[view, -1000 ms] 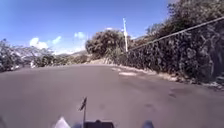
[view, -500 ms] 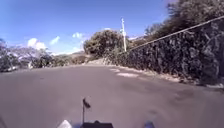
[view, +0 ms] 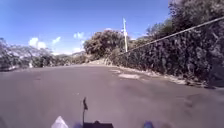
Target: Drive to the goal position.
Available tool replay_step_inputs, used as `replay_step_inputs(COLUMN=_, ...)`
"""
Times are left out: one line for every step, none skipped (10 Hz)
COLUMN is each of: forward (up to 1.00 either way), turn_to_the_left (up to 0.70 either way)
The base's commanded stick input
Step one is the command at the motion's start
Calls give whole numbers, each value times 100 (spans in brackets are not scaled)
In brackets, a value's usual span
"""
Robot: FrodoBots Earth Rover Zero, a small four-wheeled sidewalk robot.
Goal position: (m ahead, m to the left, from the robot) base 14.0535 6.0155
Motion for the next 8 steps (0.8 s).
replay_step_inputs(forward=50, turn_to_the_left=-4)
replay_step_inputs(forward=50, turn_to_the_left=-12)
replay_step_inputs(forward=50, turn_to_the_left=-20)
replay_step_inputs(forward=50, turn_to_the_left=-28)
replay_step_inputs(forward=50, turn_to_the_left=-35)
replay_step_inputs(forward=50, turn_to_the_left=-43)
replay_step_inputs(forward=50, turn_to_the_left=-50)
replay_step_inputs(forward=50, turn_to_the_left=-50)
